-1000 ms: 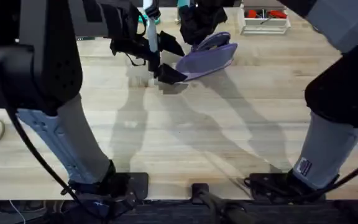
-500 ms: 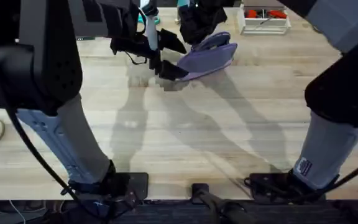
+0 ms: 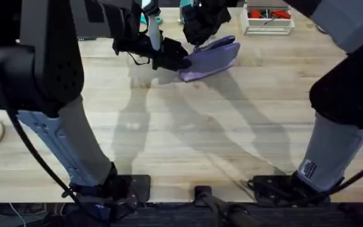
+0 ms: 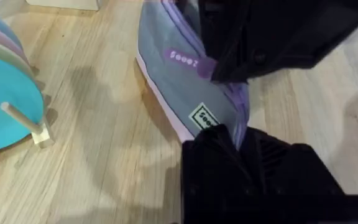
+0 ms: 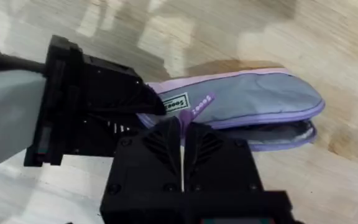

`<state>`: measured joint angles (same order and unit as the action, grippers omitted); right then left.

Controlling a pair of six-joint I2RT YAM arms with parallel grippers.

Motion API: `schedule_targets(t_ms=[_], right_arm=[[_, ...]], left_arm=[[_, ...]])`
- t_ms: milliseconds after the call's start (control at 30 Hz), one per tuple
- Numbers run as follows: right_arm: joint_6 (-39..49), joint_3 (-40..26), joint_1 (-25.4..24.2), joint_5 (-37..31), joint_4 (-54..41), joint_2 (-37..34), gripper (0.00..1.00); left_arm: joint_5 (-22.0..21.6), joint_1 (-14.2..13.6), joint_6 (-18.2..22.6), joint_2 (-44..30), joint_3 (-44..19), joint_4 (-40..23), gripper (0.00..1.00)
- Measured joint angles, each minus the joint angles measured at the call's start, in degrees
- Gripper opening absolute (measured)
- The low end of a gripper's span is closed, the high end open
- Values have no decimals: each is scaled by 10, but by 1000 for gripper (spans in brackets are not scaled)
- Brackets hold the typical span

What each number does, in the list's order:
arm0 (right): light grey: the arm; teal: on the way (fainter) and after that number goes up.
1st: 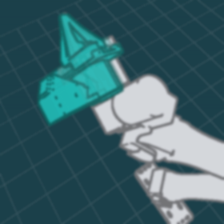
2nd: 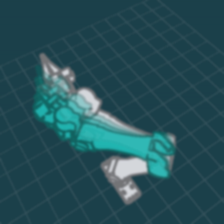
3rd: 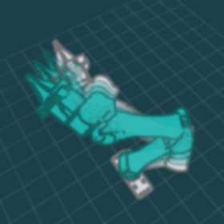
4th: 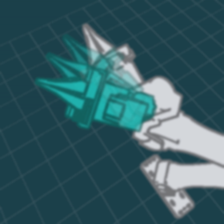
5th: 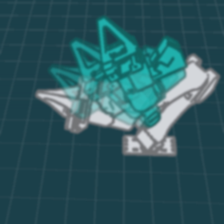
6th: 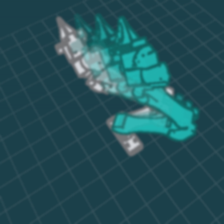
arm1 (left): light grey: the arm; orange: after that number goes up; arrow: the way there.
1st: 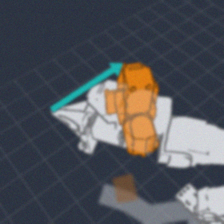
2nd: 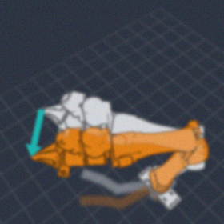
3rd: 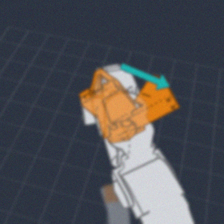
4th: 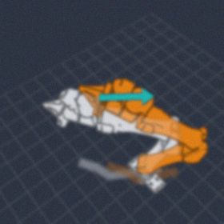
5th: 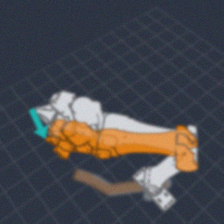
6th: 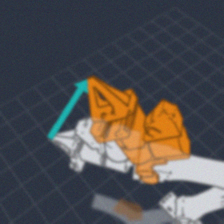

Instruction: Unzip the bag, pick up the pens from the table one at a time and place them inside, then zip the bag closed.

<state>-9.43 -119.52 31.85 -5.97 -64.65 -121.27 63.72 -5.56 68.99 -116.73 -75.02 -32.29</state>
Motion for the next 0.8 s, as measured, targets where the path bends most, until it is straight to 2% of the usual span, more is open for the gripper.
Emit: schedule_targets(t_ms=[367, 800], right_arm=[[0, 0, -34, 24, -16, 0, 33], [27, 0, -153, 32, -14, -14, 33]], left_arm=[[4, 0, 0, 0, 0, 2, 44], [6, 0, 0, 0, 0, 2, 44]])
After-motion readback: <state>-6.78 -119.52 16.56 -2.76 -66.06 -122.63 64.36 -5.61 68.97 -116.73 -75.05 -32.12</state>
